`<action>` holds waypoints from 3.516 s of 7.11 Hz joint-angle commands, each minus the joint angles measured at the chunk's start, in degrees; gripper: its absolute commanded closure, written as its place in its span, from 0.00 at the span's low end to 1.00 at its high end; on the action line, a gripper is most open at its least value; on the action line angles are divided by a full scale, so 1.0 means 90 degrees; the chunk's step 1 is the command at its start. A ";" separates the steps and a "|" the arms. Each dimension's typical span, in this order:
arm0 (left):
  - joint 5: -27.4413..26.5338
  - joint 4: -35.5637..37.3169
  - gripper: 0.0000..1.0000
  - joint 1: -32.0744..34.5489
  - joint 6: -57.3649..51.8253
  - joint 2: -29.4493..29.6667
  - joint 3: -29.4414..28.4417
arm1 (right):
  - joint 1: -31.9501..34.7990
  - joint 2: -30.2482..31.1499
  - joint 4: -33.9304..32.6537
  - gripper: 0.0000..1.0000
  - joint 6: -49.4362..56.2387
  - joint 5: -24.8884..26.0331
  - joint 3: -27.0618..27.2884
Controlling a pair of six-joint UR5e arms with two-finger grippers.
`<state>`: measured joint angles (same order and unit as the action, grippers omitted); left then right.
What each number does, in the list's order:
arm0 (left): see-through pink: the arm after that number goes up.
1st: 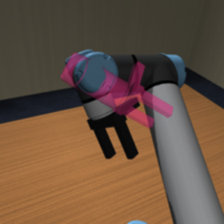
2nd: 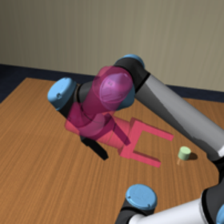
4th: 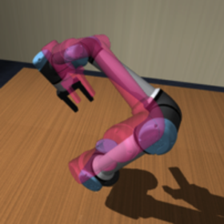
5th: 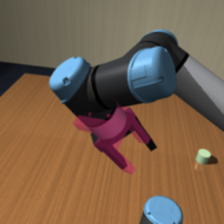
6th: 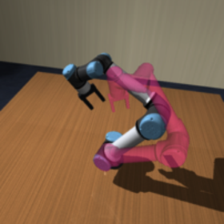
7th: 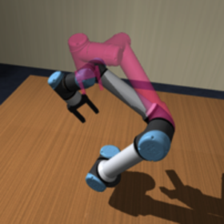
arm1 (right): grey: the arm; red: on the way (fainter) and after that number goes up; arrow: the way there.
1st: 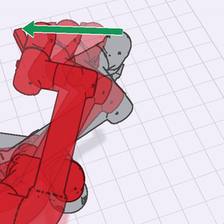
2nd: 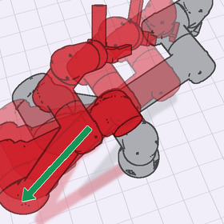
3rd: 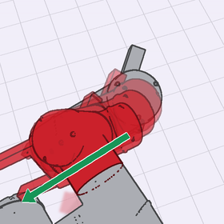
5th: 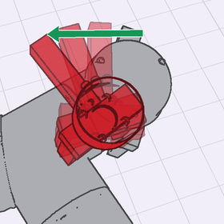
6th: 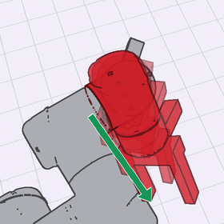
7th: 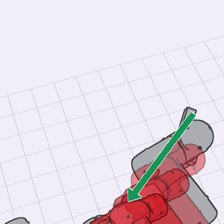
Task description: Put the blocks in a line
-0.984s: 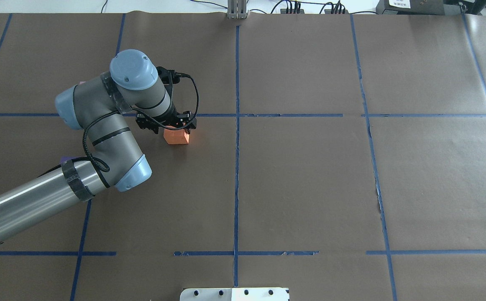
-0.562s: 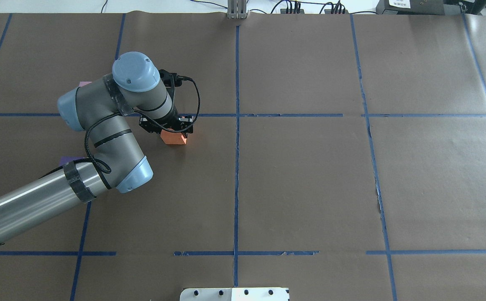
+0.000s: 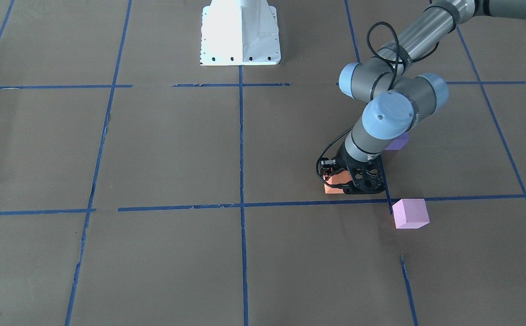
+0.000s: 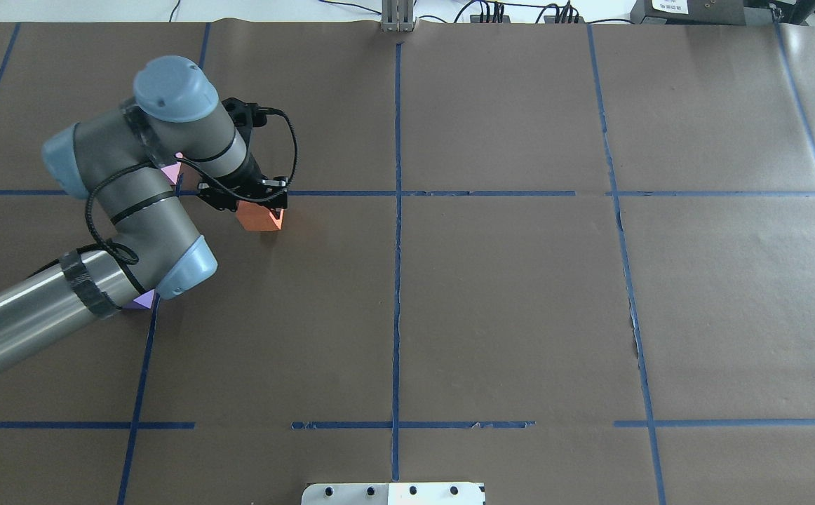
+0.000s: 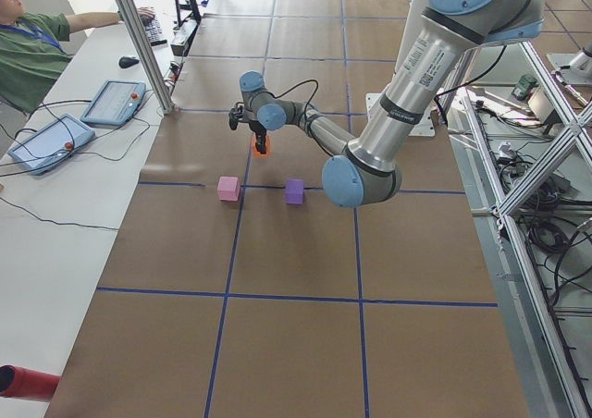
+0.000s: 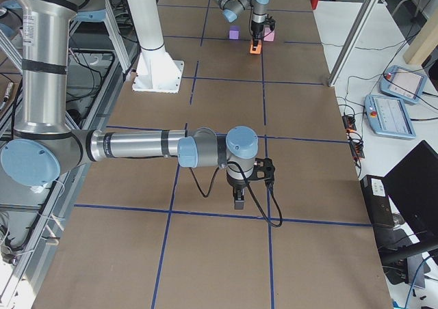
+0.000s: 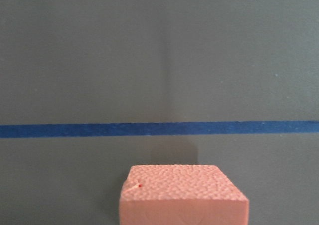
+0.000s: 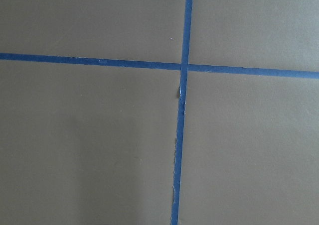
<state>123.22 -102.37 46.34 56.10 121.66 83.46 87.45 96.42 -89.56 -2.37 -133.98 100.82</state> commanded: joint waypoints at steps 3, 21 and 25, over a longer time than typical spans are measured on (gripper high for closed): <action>0.0098 -0.0002 0.90 0.0632 -0.1253 -0.1055 0.0160 | 0.0000 0.0000 0.0000 0.00 0.0000 0.0004 -0.0001; 0.1870 0.2578 0.00 0.4957 -0.8578 -0.3262 0.0570 | 0.0000 0.0000 0.0000 0.00 0.0000 0.0004 -0.0001; 0.1856 0.1423 0.00 0.5105 -0.7650 -0.3342 0.0503 | 0.0000 0.0000 0.0000 0.00 0.0000 0.0004 -0.0001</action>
<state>139.88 -87.85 92.27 -13.31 91.95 88.34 87.45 96.42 -89.56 -2.37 -133.94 100.81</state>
